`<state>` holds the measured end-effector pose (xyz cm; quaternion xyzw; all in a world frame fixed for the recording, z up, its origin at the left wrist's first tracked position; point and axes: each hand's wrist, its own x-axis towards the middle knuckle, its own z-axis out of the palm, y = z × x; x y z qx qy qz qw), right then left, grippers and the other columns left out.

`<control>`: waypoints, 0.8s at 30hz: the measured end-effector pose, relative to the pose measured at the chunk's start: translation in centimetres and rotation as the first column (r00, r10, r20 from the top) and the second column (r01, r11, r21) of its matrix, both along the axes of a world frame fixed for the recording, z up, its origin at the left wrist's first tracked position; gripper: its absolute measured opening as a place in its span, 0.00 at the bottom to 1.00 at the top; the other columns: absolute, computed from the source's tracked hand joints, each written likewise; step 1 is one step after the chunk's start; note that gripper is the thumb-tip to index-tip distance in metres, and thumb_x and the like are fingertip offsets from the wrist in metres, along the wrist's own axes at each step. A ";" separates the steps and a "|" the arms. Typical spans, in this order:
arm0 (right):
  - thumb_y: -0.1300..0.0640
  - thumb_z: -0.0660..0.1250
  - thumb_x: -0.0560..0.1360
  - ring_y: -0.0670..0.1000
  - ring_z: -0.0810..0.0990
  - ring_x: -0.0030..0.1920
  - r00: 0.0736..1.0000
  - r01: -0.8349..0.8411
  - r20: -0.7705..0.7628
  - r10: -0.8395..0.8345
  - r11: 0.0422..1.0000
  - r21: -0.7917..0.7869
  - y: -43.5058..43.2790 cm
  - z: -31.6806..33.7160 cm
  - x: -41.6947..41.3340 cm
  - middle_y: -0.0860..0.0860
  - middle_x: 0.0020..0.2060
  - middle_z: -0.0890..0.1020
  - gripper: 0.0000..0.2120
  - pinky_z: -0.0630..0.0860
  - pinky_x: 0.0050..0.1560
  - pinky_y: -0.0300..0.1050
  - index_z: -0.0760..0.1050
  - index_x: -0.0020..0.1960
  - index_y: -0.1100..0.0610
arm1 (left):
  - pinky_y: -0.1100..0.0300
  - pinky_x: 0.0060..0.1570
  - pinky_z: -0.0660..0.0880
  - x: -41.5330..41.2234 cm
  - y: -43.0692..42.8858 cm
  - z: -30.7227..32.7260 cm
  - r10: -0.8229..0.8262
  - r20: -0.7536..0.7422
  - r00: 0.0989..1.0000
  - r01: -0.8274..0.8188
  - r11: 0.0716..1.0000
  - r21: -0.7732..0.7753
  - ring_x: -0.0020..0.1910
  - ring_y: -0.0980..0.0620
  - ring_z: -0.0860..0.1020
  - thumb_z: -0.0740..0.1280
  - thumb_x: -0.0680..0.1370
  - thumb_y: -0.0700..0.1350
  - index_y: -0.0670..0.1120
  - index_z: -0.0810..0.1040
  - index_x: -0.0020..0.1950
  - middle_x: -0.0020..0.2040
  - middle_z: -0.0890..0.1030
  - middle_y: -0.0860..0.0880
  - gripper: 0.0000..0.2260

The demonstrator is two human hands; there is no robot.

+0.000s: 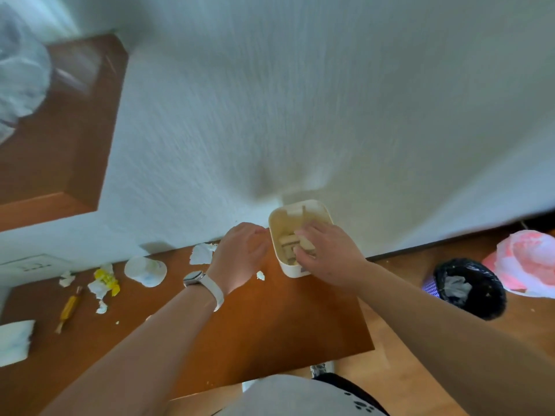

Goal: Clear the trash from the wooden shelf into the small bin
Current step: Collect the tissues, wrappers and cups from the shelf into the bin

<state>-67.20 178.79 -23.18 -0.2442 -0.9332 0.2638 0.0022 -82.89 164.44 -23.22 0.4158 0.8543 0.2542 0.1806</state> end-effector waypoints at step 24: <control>0.42 0.61 0.77 0.54 0.72 0.69 0.804 -0.594 0.178 0.567 0.750 0.291 -15.7 -4.2 -8.1 0.52 0.68 0.74 0.23 0.71 0.65 0.51 0.71 0.67 0.52 | 0.46 0.64 0.71 -1.6 -25.3 -5.7 0.065 -0.312 0.948 -0.158 0.947 -0.281 0.69 0.44 0.71 0.68 0.76 0.54 0.51 0.74 0.68 0.69 0.74 0.47 0.21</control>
